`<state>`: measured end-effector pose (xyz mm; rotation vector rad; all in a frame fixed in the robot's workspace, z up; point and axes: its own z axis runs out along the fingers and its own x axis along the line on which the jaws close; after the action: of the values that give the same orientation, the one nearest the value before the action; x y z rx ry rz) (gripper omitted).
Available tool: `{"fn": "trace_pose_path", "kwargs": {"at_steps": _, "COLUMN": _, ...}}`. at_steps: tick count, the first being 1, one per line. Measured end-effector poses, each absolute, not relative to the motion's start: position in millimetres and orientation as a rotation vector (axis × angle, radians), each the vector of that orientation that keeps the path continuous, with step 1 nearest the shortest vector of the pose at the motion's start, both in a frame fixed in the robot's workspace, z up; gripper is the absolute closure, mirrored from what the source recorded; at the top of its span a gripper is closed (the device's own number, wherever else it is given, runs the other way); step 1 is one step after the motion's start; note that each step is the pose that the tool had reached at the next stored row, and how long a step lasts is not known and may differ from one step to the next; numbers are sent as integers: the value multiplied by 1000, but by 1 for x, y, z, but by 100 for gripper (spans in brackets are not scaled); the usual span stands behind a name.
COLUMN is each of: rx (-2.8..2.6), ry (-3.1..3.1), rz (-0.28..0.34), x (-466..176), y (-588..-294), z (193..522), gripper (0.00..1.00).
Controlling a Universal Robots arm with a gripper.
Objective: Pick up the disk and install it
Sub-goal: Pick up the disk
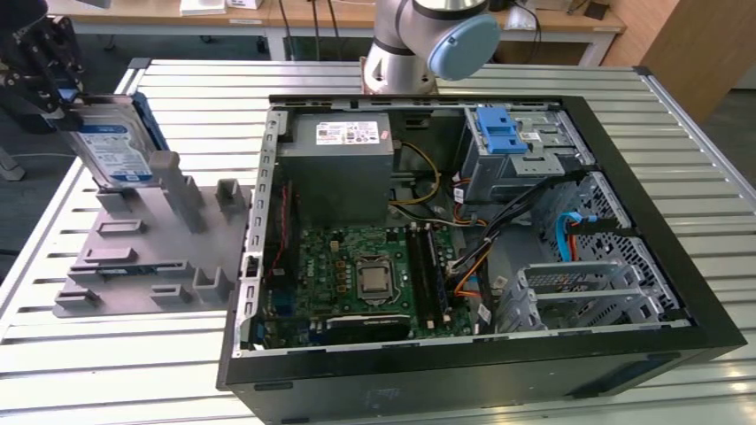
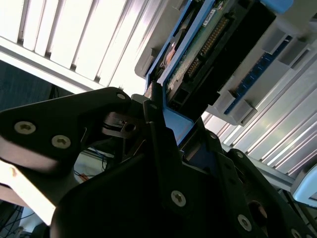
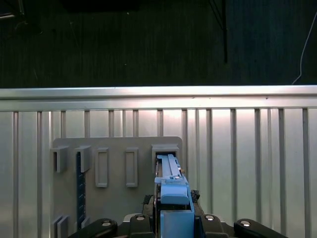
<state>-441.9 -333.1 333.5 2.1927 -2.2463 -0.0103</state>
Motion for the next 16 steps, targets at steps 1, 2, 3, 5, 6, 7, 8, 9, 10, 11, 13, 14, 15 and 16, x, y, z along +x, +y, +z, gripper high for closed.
{"fn": "trace_pose_path", "kwargs": {"at_steps": 1, "rx": 2193, "ry": -2246, "rz": -10, "x": -442, "y": -333, "z": 334, "gripper": 64}}
{"fn": "trace_pose_path", "kwargs": {"at_steps": 2, "rx": 2193, "ry": -2246, "rz": -10, "x": -442, "y": -333, "z": 335, "gripper": 64}}
{"fn": "trace_pose_path", "kwargs": {"at_steps": 3, "rx": 2193, "ry": -2246, "rz": -10, "x": -442, "y": -333, "z": 336, "gripper": 64}}
{"fn": "trace_pose_path", "kwargs": {"at_steps": 5, "rx": 2193, "ry": -2246, "rz": -10, "x": -442, "y": -333, "z": 337, "gripper": 64}}
{"fn": "trace_pose_path", "kwargs": {"at_steps": 6, "rx": 2193, "ry": -2246, "rz": -10, "x": -442, "y": -333, "z": 338, "gripper": 64}}
{"fn": "trace_pose_path", "kwargs": {"at_steps": 7, "rx": 2193, "ry": -2246, "rz": -10, "x": -442, "y": -333, "z": 339, "gripper": 64}}
{"fn": "trace_pose_path", "kwargs": {"at_steps": 8, "rx": 2193, "ry": -2246, "rz": -10, "x": -442, "y": -333, "z": 339, "gripper": 64}}
{"fn": "trace_pose_path", "kwargs": {"at_steps": 9, "rx": 2193, "ry": -2246, "rz": -10, "x": -442, "y": -333, "z": 340, "gripper": 64}}
{"fn": "trace_pose_path", "kwargs": {"at_steps": 10, "rx": 2193, "ry": -2246, "rz": -10, "x": -442, "y": -333, "z": 340, "gripper": 64}}
{"fn": "trace_pose_path", "kwargs": {"at_steps": 11, "rx": 2193, "ry": -2246, "rz": -10, "x": -442, "y": -333, "z": 341, "gripper": 64}}
{"fn": "trace_pose_path", "kwargs": {"at_steps": 13, "rx": 2193, "ry": -2246, "rz": -10, "x": -442, "y": -333, "z": 342, "gripper": 64}}
{"fn": "trace_pose_path", "kwargs": {"at_steps": 14, "rx": 2193, "ry": -2246, "rz": -10, "x": -442, "y": -333, "z": 343, "gripper": 64}}
{"fn": "trace_pose_path", "kwargs": {"at_steps": 15, "rx": 2193, "ry": -2246, "rz": -10, "x": -442, "y": -333, "z": 343, "gripper": 64}}
{"fn": "trace_pose_path", "kwargs": {"at_steps": 16, "rx": 2193, "ry": -2246, "rz": -10, "x": -442, "y": -333, "z": 343, "gripper": 64}}
